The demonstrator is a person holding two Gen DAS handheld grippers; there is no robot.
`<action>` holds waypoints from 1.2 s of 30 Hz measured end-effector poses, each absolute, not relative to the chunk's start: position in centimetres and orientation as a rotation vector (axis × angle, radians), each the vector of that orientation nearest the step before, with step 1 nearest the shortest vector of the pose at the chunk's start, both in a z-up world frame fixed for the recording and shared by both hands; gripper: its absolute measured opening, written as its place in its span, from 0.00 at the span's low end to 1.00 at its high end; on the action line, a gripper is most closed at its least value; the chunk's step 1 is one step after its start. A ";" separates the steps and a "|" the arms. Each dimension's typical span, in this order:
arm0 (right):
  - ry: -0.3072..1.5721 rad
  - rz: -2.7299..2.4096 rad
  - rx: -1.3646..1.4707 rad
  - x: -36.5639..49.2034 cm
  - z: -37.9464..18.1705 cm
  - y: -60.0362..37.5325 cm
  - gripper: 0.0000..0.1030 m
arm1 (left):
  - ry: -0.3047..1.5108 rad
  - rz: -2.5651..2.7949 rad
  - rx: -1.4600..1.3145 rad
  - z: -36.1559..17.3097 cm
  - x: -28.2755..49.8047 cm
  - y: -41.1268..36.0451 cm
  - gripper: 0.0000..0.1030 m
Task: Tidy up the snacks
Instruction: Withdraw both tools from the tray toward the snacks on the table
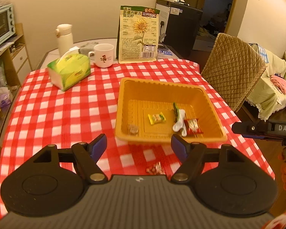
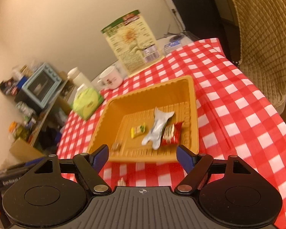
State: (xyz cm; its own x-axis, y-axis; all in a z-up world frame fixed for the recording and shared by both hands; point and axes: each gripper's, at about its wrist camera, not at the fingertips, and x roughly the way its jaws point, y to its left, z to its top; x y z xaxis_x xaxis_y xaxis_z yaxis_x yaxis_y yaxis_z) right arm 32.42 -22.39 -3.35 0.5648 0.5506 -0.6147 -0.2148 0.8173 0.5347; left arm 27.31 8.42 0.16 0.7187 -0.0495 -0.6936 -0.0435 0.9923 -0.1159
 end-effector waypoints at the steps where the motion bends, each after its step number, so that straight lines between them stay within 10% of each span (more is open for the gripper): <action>1: 0.861 0.480 0.414 31.8 -3.3 -22.3 0.75 | 0.770 0.001 -0.129 0.2 26.5 8.3 0.70; 36: 0.921 0.879 -0.011 17.7 -7.8 -17.9 0.75 | 0.881 0.227 -0.189 -4.3 7.9 5.9 0.70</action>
